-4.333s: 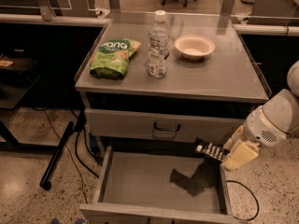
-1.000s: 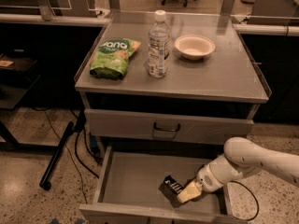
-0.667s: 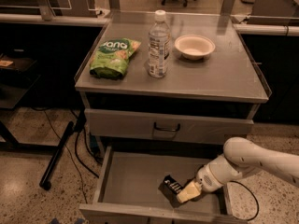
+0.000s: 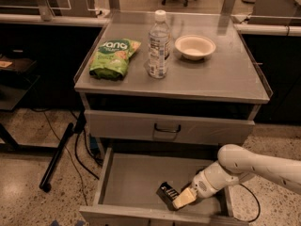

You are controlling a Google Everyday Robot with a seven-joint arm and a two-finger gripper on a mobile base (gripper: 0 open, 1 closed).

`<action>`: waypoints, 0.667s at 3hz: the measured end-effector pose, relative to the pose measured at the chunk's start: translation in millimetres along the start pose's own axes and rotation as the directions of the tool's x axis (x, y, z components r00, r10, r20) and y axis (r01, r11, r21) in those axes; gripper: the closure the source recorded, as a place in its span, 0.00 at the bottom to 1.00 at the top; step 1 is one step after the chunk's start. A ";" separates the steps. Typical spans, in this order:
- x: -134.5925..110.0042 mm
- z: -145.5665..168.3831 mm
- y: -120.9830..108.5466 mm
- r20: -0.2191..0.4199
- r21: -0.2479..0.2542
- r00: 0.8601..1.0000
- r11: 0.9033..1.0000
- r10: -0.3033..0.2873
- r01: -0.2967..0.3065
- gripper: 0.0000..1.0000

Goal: Place rxbar chocolate into middle drawer

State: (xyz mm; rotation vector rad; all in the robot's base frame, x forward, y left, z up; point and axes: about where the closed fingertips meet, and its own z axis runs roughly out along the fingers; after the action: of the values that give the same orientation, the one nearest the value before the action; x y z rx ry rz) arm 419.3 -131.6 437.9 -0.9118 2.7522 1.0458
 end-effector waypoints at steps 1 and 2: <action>-3.0 11.3 -6.7 0.008 -0.008 1.000 1.000 0.022 -0.022 1.00; -5.5 15.4 -12.1 0.020 -0.012 0.999 0.999 0.039 -0.039 1.00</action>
Offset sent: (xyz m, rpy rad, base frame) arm 0.0166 0.0030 -0.0222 0.0205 0.0190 -0.0675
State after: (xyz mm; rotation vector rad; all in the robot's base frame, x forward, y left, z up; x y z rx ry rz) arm 428.2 -126.4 420.4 -0.8476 2.7615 1.0719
